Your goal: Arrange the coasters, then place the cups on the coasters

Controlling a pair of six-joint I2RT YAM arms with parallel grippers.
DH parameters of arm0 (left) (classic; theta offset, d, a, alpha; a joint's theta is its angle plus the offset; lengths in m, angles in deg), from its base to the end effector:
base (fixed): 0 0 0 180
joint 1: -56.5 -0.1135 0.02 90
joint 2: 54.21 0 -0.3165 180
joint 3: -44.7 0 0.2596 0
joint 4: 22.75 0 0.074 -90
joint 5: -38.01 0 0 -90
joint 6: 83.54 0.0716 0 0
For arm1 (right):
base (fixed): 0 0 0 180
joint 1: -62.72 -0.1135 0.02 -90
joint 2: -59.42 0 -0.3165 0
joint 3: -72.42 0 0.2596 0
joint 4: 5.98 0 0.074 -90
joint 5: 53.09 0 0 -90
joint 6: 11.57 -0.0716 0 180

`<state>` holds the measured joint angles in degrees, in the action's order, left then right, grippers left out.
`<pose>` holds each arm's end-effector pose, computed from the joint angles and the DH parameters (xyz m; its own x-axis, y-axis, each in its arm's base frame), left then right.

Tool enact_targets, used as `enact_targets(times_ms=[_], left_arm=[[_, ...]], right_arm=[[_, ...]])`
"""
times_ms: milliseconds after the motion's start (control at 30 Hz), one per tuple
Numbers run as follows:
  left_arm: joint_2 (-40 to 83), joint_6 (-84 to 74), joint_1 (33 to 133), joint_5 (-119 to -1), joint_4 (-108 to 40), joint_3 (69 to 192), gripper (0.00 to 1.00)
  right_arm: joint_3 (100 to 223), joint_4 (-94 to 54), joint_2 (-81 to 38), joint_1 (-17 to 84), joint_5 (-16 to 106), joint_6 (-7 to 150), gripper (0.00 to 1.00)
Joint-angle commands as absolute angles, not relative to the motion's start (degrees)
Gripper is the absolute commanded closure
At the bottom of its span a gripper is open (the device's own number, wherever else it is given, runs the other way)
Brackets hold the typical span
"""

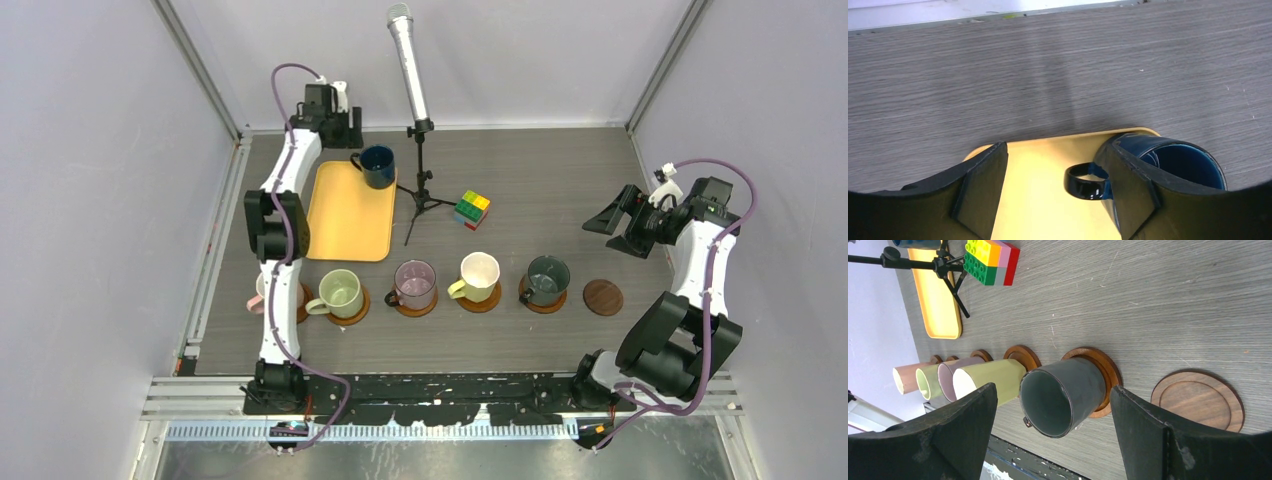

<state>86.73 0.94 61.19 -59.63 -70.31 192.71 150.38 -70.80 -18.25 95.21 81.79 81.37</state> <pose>0.6307 -0.0613 0.2508 -0.6616 -0.0414 -0.7487 0.1187 0.9801 -0.1591 0.2512 -0.1001 0.3114 -0.7669 0.4453 -0.4621 0.0854 0.7846 0.6141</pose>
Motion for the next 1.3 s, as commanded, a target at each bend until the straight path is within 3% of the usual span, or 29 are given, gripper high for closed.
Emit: enact_targets(times_ms=[0, 367, 600, 767, 1100, 1267], left_arm=[[86.5, 2.0, 61.4, -57.4, -68.4, 194.6, 0.28], [75.5, 7.3, 61.3, -62.2, -69.4, 178.8, 0.5], [67.3, 9.0, 61.3, -64.4, -68.2, 169.4, 0.52], [62.6, 10.8, 60.4, -66.1, -68.1, 165.5, 0.43], [56.8, 21.3, 58.7, -75.5, -74.5, 163.1, 0.09], [57.8, 27.5, 58.8, -80.8, -82.3, 166.0, 0.06]], right_arm=[[150.5, -70.3, -18.5, 95.3, 81.7, 81.9, 0.13], [150.7, -70.3, -18.5, 95.3, 82.2, 81.8, 0.13], [150.5, -70.2, -18.1, 95.3, 82.5, 81.7, 0.13], [150.8, -70.4, -18.1, 95.3, 82.5, 81.7, 0.13], [150.2, -71.0, -17.0, 95.3, 83.8, 82.4, 0.13], [149.9, -71.3, -16.2, 95.3, 84.8, 82.8, 0.13]])
